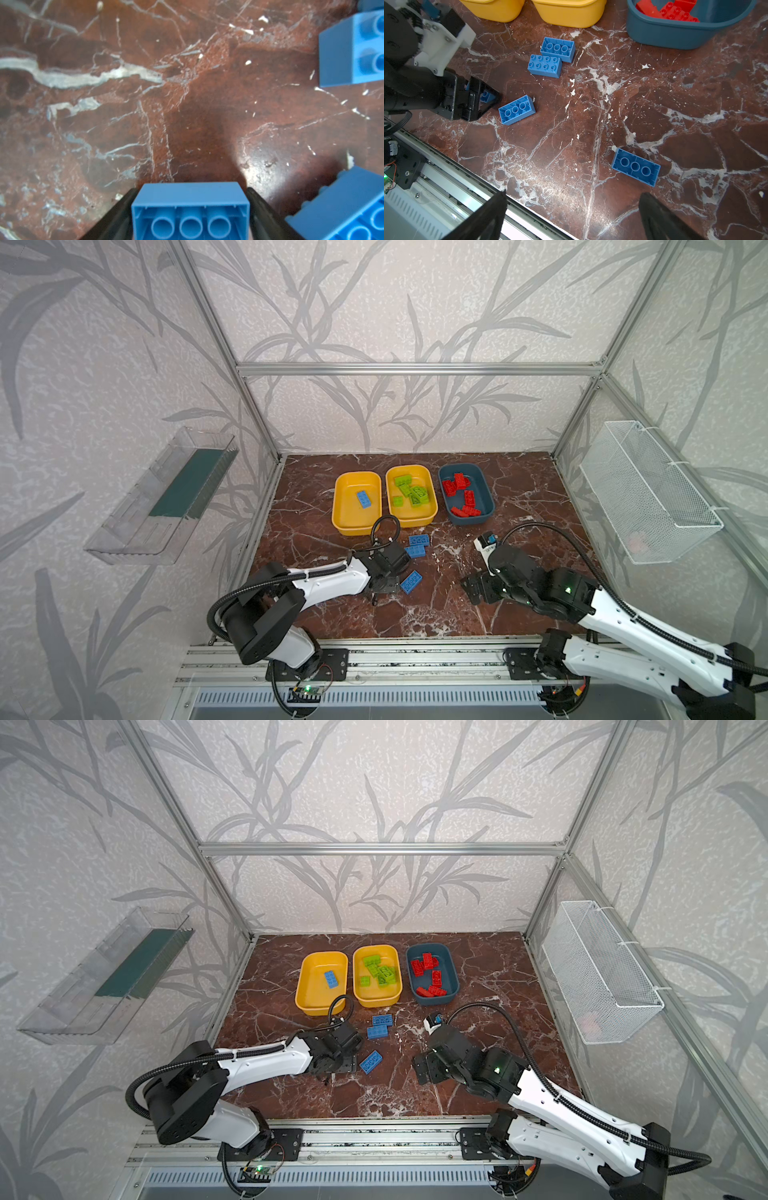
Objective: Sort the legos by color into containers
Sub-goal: 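Lower the left gripper onto a blue brick and grasp it, then carry the blue brick with the left gripper into the yellow tub and release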
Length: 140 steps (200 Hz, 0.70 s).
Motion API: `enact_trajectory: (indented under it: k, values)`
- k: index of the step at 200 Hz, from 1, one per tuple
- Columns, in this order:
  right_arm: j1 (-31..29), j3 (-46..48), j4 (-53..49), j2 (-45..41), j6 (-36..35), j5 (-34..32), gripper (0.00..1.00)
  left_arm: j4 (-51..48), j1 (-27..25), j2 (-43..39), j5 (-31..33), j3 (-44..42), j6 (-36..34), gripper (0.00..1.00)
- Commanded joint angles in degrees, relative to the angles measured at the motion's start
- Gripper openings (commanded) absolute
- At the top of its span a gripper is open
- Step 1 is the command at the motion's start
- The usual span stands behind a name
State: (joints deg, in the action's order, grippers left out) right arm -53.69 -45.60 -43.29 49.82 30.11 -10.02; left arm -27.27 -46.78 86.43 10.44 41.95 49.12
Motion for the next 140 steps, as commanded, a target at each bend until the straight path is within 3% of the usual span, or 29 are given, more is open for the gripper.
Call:
enact_trajectory:
  k: [1,17,29,73,114,140]
  values:
    - [-0.2,0.9,1.2,-0.5,-0.8,-0.3,0.99,-0.3,0.5,2.9,-1.0,0.9,1.3,0.6]
    - [0.0,1.1,1.7,-0.2,-1.1,-0.2,0.99,-1.6,0.6,3.9,-0.5,2.3,1.3,0.46]
    - [0.3,0.9,2.0,0.2,-1.4,0.0,0.99,-3.2,0.5,4.2,0.1,3.7,1.1,0.41]
    - [0.6,-2.6,1.9,1.1,-3.4,0.0,0.99,-11.5,2.8,2.4,3.8,12.3,-2.6,0.4]
    - [1.9,-5.4,1.6,0.9,-5.6,0.3,0.99,-14.0,13.5,1.2,2.7,22.5,-8.3,0.39]
    - [3.8,-6.8,0.4,1.4,-7.0,0.5,0.99,-13.6,20.9,5.3,1.8,30.0,-12.1,0.39]
